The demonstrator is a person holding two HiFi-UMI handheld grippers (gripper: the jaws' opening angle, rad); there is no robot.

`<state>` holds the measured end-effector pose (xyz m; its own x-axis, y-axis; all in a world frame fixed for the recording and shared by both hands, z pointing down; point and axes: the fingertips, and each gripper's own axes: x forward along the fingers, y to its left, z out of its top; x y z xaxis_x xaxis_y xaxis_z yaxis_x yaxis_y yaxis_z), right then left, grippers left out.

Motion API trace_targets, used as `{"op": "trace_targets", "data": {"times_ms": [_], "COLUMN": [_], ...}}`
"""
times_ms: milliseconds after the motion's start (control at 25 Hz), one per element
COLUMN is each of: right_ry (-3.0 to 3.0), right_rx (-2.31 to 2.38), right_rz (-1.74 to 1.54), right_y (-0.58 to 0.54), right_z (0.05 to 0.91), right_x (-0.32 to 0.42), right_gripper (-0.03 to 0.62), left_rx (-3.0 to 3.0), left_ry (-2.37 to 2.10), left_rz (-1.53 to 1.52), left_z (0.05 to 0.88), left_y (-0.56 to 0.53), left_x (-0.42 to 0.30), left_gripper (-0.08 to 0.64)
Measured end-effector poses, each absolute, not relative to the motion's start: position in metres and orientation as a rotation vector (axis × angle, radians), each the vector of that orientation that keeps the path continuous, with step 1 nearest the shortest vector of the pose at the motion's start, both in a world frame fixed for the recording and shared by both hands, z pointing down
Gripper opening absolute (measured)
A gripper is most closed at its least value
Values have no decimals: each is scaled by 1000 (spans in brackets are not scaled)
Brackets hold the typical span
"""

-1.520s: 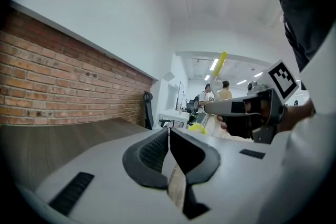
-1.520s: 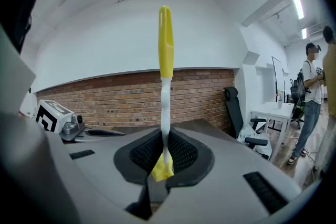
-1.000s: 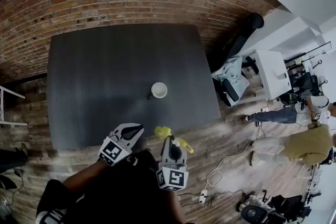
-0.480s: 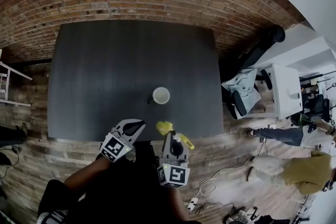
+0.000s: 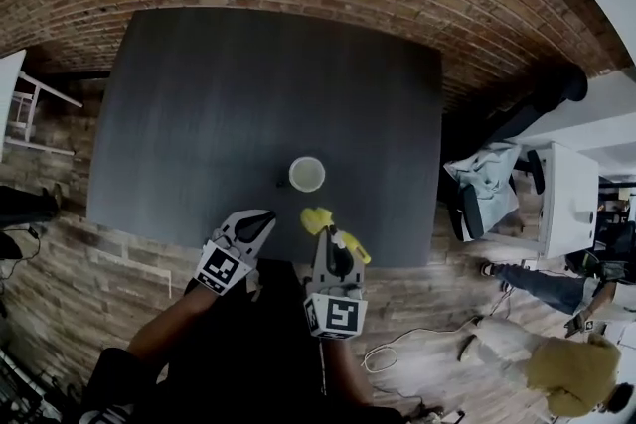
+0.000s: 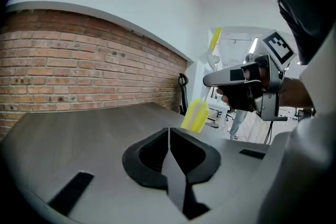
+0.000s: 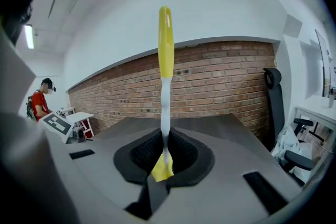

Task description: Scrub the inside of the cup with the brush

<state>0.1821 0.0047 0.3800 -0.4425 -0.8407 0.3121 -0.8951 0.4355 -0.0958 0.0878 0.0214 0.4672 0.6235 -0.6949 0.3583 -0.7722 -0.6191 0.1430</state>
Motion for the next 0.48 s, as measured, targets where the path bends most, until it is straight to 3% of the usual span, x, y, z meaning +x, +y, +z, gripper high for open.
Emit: {"op": "trace_targets", "data": {"times_ms": [480], "right_ry": [-2413], "right_rx": [1521], "right_rz": [422], "right_y": [-54], "right_z": [449], "right_x": [167], "right_gripper": [48], "left_rx": [2559], "left_ry": [-1127], "left_rz": [468], "left_z": [546], "left_y": [-27], "left_x": [83], "left_gripper": [40]}}
